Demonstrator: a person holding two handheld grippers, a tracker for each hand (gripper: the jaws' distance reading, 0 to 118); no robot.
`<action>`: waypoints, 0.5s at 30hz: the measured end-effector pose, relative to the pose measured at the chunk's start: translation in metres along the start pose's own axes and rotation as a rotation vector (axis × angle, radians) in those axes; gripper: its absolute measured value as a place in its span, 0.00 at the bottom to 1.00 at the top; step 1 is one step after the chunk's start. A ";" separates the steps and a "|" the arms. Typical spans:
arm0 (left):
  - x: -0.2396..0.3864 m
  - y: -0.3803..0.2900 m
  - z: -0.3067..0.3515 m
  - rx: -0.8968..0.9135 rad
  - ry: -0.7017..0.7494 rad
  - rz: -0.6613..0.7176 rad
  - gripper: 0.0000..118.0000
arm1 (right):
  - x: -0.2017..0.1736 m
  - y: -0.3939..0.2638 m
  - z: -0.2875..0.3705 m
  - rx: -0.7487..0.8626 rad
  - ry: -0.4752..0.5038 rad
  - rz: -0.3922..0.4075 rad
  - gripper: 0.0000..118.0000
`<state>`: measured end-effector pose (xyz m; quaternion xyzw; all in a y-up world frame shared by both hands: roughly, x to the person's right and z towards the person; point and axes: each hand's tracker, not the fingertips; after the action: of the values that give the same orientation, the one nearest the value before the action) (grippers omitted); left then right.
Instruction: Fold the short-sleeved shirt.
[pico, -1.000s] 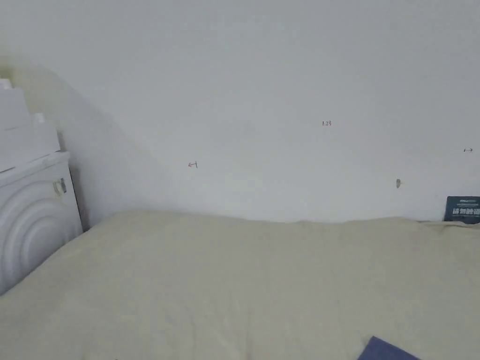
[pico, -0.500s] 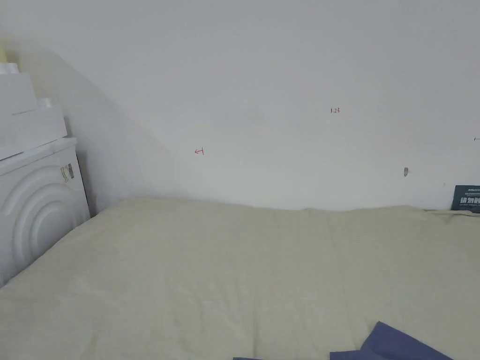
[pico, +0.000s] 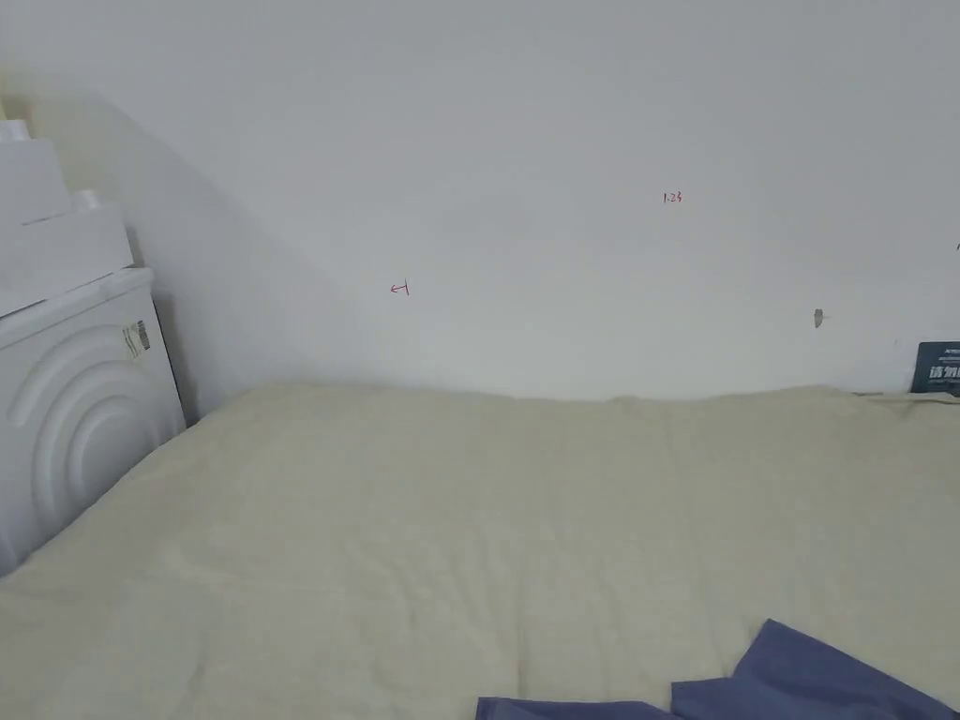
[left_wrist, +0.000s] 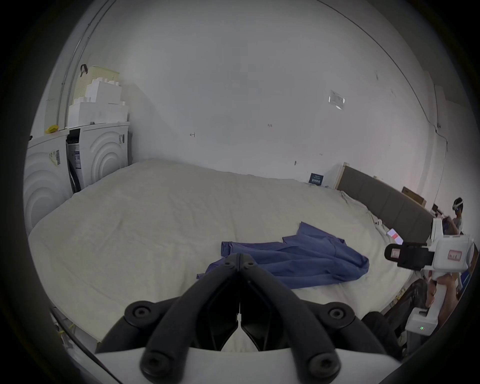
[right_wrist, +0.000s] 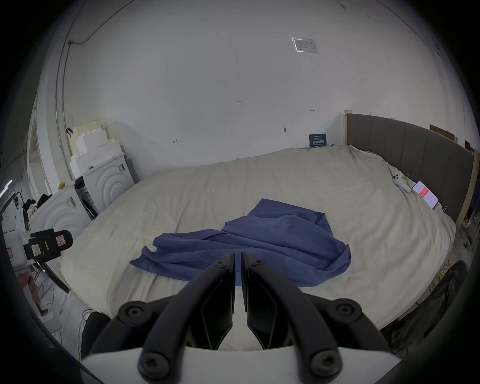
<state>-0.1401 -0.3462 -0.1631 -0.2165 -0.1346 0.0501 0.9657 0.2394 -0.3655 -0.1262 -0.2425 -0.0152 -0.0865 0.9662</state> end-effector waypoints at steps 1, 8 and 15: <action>0.001 -0.001 -0.002 -0.002 0.017 -0.018 0.00 | 0.000 0.000 0.000 -0.001 -0.002 0.001 0.04; 0.003 0.001 -0.037 -0.060 0.005 -0.038 0.02 | 0.008 -0.003 0.001 -0.019 0.015 -0.003 0.04; -0.008 0.010 -0.127 -0.134 -0.087 -0.063 0.55 | 0.020 -0.014 -0.003 -0.065 -0.002 -0.017 0.04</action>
<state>-0.1122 -0.3894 -0.2797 -0.2741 -0.1862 0.0199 0.9433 0.2565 -0.3822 -0.1206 -0.2738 -0.0152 -0.0949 0.9570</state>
